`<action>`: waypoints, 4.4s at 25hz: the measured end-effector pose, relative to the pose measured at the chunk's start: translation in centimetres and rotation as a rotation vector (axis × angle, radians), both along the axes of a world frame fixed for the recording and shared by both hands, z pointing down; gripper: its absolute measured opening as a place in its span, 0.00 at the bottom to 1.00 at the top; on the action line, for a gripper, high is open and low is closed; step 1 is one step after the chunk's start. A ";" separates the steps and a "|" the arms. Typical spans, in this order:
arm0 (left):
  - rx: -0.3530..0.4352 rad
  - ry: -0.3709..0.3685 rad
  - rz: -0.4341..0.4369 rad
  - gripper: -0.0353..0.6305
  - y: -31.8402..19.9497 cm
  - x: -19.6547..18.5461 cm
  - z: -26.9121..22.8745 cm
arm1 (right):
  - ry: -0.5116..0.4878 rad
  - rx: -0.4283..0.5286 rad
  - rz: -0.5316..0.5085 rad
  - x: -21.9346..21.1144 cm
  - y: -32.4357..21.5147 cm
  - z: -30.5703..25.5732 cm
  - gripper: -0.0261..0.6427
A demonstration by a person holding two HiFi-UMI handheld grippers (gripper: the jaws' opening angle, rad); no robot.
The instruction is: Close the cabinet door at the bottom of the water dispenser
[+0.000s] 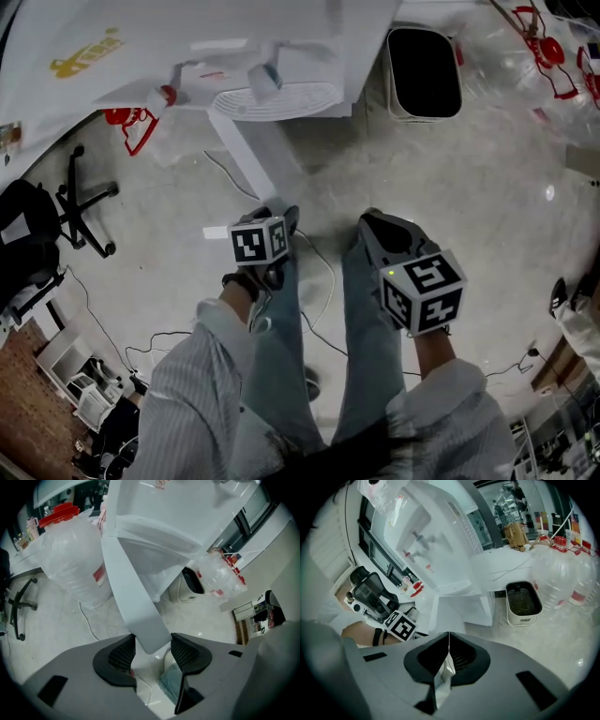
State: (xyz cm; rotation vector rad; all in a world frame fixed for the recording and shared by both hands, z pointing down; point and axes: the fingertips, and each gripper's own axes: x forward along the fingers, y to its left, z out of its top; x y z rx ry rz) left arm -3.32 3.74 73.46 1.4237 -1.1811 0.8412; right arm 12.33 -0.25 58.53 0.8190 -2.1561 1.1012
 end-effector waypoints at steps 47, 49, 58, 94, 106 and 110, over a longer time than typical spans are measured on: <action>0.062 -0.098 0.252 0.33 -12.4 10.8 0.6 | 0.066 -0.096 0.002 8.9 -5.7 4.0 0.06; 0.066 -0.103 0.273 0.33 -13.0 11.1 0.5 | 0.066 -0.101 0.006 9.2 -5.6 4.1 0.06; 0.071 -0.105 0.289 0.33 -15.1 11.9 0.5 | 0.056 -0.123 0.022 10.2 -5.6 4.9 0.06; 0.166 -0.157 0.185 0.33 -20.9 11.0 -0.3 | 0.051 -0.147 0.052 11.8 -6.5 6.1 0.06; 0.193 -0.081 0.243 0.33 -17.4 13.8 -4.4 | 0.085 -0.115 0.041 12.0 -5.1 3.4 0.06; 0.216 0.027 0.206 0.32 -15.0 15.1 -9.0 | 0.104 -0.080 0.021 10.7 -4.2 0.2 0.06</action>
